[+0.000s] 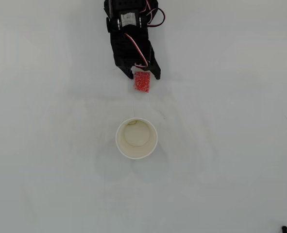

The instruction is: Grasp a red cube and put it in the cup.

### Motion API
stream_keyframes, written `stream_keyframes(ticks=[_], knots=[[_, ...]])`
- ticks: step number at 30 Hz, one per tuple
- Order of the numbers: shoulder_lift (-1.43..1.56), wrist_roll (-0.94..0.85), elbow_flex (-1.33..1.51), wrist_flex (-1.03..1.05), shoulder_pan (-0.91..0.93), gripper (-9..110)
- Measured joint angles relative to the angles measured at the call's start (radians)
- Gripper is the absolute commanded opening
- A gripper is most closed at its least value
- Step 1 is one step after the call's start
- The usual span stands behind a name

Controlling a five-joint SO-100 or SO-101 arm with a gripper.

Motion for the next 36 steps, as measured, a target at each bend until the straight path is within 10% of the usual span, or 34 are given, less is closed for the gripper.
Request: stream_keyframes(ticks=[36], knots=[[-0.104, 0.025, -0.044, -0.426, 0.092, 5]])
